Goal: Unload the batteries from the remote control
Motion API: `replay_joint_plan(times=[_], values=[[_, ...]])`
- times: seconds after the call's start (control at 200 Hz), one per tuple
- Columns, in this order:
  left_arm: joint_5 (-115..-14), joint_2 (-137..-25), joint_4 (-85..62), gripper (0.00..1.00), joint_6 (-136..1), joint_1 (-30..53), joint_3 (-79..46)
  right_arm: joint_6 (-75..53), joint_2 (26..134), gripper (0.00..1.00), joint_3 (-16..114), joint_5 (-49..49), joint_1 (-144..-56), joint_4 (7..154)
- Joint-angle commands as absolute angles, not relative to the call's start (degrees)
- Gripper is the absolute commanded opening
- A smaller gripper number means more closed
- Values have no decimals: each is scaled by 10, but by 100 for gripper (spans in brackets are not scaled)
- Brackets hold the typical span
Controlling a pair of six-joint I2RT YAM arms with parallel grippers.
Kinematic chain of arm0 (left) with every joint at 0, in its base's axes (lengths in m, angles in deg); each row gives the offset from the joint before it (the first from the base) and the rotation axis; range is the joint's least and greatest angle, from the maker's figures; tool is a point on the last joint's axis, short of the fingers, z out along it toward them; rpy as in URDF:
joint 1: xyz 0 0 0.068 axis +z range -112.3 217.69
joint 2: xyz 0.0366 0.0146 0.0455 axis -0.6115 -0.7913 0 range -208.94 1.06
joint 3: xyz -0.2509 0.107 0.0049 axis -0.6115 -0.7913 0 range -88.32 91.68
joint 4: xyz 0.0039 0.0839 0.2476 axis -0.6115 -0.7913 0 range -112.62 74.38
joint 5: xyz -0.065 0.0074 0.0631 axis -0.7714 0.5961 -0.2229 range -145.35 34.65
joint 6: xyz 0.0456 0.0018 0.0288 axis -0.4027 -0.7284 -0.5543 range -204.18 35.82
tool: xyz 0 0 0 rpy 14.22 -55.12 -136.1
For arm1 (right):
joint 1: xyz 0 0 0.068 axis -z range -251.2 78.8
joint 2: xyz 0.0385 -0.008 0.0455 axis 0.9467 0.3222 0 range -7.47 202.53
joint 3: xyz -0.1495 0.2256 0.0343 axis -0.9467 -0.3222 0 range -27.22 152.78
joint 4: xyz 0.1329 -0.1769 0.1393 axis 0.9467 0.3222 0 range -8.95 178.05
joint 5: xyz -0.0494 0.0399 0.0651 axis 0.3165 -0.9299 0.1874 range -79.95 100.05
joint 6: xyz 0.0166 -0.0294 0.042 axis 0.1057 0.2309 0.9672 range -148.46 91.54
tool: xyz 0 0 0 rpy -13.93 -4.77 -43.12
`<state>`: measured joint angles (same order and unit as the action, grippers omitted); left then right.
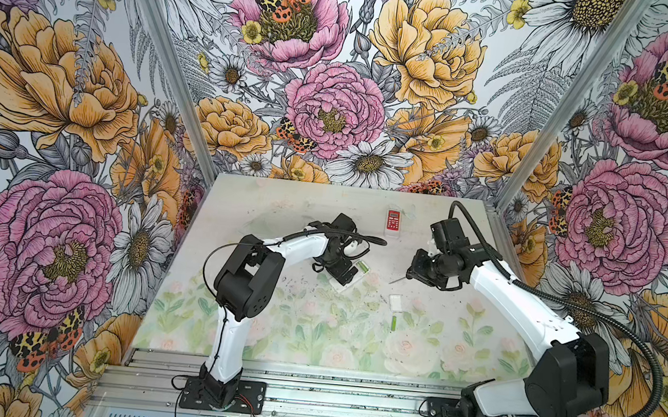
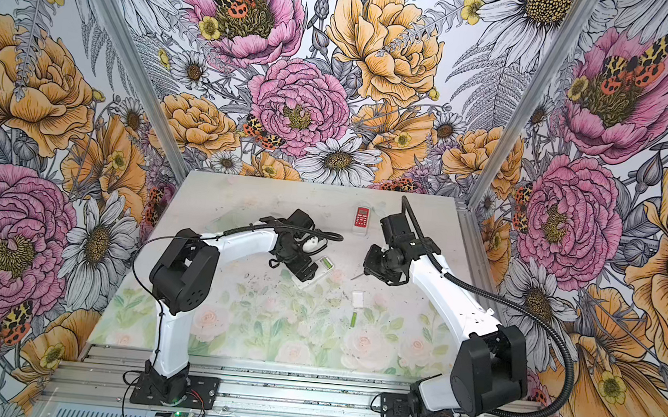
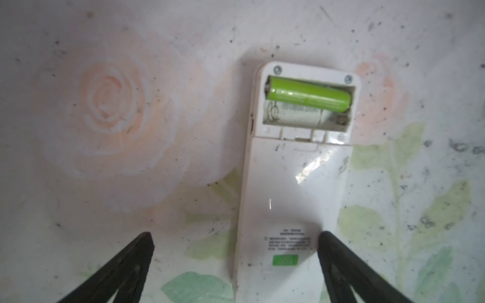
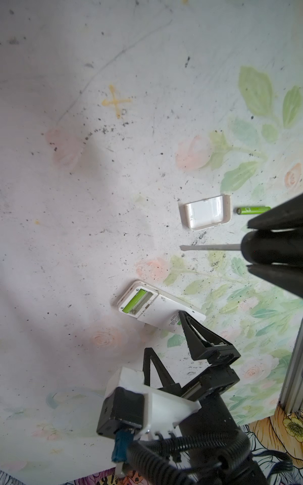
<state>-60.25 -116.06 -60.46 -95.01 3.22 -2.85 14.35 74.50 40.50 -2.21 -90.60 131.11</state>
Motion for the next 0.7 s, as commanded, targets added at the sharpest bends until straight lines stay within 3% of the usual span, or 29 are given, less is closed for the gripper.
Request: replay_joint_plan(times=[0.0, 0.33, 0.375, 0.485, 0.69], values=[[-616, -1141, -631, 99, -941, 24, -47, 136, 739, 0, 419, -16, -902, 1306], [-593, -1144, -632, 97, -936, 14, -73, 132, 745, 0, 419, -16, -902, 1306], [-596, -1144, -632, 90, -941, 11, -73, 131, 746, 0, 422, -16, -901, 1306], [-601, -1145, -630, 60, -948, 5, -83, 132, 751, 0, 429, -9, -902, 1306], [-595, -1129, -606, 37, -955, -1, -120, 118, 775, 0, 446, -18, -903, 1306]])
